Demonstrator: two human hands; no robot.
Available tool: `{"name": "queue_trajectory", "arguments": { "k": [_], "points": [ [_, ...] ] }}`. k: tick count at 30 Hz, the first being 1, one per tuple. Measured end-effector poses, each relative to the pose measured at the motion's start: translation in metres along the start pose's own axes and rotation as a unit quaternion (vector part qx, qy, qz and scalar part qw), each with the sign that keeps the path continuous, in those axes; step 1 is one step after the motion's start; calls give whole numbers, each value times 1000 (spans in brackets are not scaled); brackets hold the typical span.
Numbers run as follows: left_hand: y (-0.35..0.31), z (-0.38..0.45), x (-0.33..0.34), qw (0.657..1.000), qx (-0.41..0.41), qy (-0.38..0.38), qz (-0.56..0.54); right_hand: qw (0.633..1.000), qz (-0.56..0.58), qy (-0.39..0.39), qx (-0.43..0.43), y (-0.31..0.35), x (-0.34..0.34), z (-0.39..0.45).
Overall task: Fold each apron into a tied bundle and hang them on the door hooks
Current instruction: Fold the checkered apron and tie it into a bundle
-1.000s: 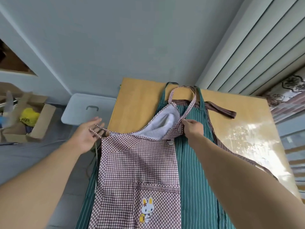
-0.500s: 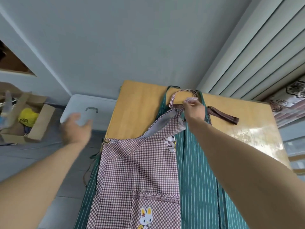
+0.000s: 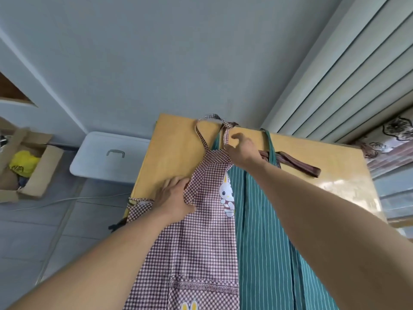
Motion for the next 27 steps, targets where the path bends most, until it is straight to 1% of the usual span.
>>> {"name": "queue_trajectory", "arguments": {
  "k": [1, 3, 4, 7, 10, 12, 13, 14, 17, 18, 20, 21, 22, 23, 24, 25, 26, 27],
  "points": [
    [0, 2, 1, 1000, -6, -2, 0, 1000, -14, 21, 15, -10, 3, 1],
    [0, 5, 3, 1000, -17, -14, 8, 998, -27, 52, 21, -22, 6, 6],
    [-1, 7, 3, 999, -22, -23, 10, 996, -31, 79, 22, -25, 6, 9],
    [-3, 11, 4, 997, -35, -61, -15, 987, 1, 156, 47, -27, -6, 16],
    [-4, 15, 4, 993, -54, -95, -54, 983, 70, 170, 26, -22, -23, 22],
    [-5, 16, 5, 992, -43, -101, -68, 982, 81, 171, -2, -16, -34, 25],
    [-7, 16, 4, 991, -45, -99, -79, 980, 91, 175, -16, -12, -39, 25],
    [-8, 16, 4, 989, -56, -87, -104, 975, 126, 183, -27, -8, -43, 26],
    [-11, 22, 4, 969, -86, -15, -229, 938, 272, 211, -40, 4, -47, 30],
    [-13, 24, 2, 965, -90, 5, -248, 931, 299, 206, -38, 7, -46, 30],
    [-14, 28, 0, 965, -93, 24, -243, 922, 336, 191, -23, 8, -42, 33],
    [-14, 30, -2, 968, -93, 17, -231, 916, 356, 182, -2, 6, -37, 33],
    [-14, 31, -3, 971, -92, 4, -220, 920, 357, 158, 28, 3, -33, 34],
    [-13, 33, -4, 973, -91, -11, -211, 943, 310, 111, 56, -2, -27, 33],
    [-11, 35, -4, 973, -93, -26, -207, 973, 210, 50, 79, -9, -22, 34],
    [-8, 37, -2, 973, -99, -38, -204, 990, 109, 2, 87, -17, -16, 34],
    [-4, 37, 0, 974, -105, -51, -192, 995, 44, -28, 80, -26, -9, 31],
    [2, 37, 0, 977, -106, -72, -169, 997, 14, -49, 58, -32, -1, 28]
  ]
}}
Point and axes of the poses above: each hand's wrist, its own z-axis towards the middle knuckle, its own x-axis out of the palm, y = z × x, the point moved 1 cm from there along z, towards the middle knuckle, and after that the axes turned 2 degrees about z, right-handed, at the moved point
